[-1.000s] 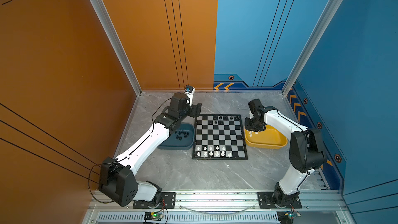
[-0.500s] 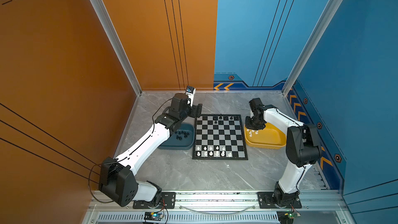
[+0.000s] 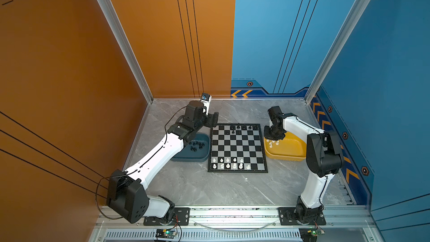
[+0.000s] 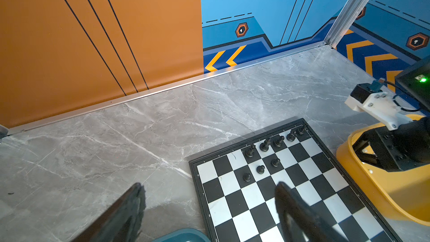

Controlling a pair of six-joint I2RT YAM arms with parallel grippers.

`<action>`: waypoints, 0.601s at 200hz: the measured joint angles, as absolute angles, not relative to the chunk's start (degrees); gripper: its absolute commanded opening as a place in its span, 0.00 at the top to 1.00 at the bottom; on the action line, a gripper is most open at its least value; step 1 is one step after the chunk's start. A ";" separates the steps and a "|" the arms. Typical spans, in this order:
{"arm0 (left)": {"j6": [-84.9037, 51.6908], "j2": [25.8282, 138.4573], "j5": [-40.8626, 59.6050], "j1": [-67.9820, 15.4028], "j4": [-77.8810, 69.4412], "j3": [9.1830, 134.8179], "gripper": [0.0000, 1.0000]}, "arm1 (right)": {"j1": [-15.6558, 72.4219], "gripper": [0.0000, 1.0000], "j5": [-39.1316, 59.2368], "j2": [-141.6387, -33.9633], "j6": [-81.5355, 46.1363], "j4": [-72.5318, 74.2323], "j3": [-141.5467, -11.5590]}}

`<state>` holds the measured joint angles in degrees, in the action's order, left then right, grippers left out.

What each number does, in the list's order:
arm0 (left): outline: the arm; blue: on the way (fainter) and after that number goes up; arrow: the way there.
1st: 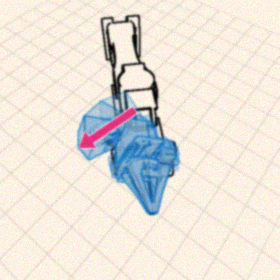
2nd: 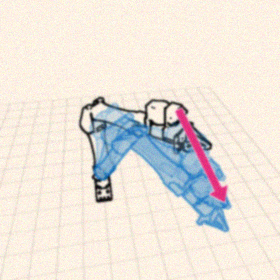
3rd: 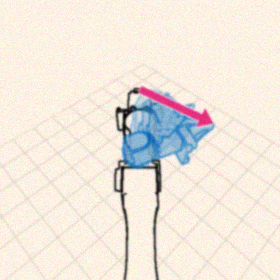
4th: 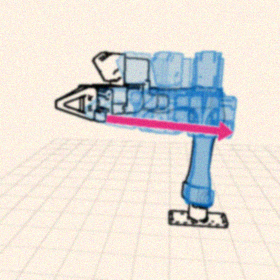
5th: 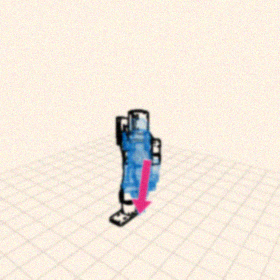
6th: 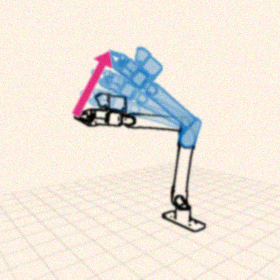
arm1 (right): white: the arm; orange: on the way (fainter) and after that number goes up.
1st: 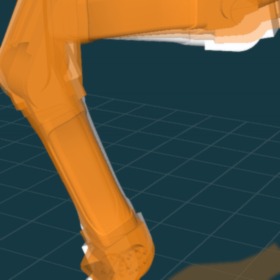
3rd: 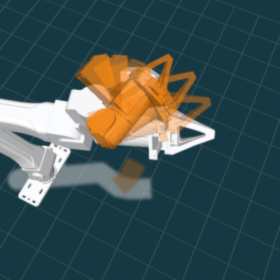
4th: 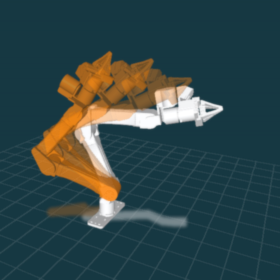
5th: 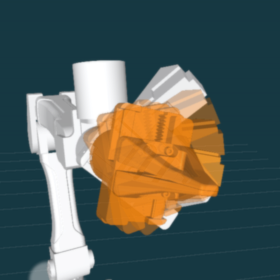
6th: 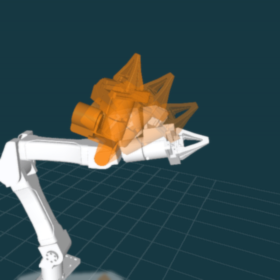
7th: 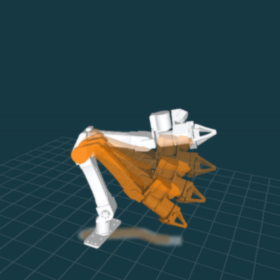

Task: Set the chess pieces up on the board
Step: 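Lower the right gripper into the yellow tray and grasp a white pawn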

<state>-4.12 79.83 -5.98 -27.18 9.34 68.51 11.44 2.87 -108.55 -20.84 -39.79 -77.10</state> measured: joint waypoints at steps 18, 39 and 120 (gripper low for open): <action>-4.12 79.83 -5.98 -27.29 9.34 68.51 0.11 | 11.44 0.80 2.87 -108.55 -20.84 -39.75 -77.19; -4.12 79.83 -6.00 -27.46 9.41 68.51 0.11 | 11.44 0.80 2.92 -108.64 -20.84 -39.33 -77.32; -4.10 79.83 -6.20 -27.51 9.74 68.51 0.11 | 11.22 0.80 3.05 -109.93 -20.84 -38.44 -77.54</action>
<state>-4.10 79.83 -6.20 -27.51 9.74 68.51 11.22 3.05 -109.93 -20.84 -38.44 -77.54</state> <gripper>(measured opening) 0.889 0.199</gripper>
